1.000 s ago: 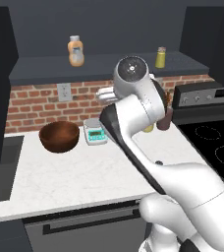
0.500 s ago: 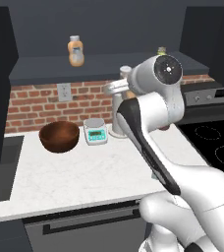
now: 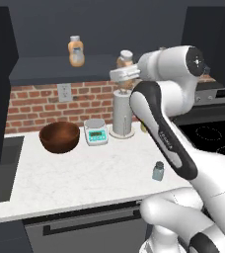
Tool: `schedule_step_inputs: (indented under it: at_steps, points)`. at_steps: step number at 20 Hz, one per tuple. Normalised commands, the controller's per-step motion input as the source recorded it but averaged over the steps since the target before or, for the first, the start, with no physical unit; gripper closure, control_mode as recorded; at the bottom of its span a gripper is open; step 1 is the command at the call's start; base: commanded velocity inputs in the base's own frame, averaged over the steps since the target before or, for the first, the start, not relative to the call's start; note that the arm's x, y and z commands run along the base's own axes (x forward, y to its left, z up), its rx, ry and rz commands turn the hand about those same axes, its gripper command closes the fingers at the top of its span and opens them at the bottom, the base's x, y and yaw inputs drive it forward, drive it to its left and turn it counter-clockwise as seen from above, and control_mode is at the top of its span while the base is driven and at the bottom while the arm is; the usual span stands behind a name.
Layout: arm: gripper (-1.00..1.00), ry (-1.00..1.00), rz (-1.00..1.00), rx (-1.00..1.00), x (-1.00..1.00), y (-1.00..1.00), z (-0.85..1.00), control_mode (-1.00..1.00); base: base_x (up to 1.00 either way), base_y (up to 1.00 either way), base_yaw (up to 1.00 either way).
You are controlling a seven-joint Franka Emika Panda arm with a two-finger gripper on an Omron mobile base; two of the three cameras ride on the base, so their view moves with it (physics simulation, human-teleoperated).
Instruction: Put the shaker and condiment bottle from the counter next to their counterparts in the cabinet.
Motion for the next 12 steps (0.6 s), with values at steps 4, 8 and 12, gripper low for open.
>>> schedule_step_inputs:
  at_steps: [4, 8, 12]
  points:
    - [1.00, -0.02, 0.38, -0.02, 0.00, -0.04, 0.47, -1.00, 0.00, 0.00, 0.00]
    - [1.00, 0.00, 0.04, 0.00, 0.00, 0.00, 0.01, -1.00, 0.00, 0.00, 0.00]
    - [1.00, 0.03, 0.00, 0.02, 0.46, 0.00, -0.01, -1.00, 0.00, 0.00, 0.00]
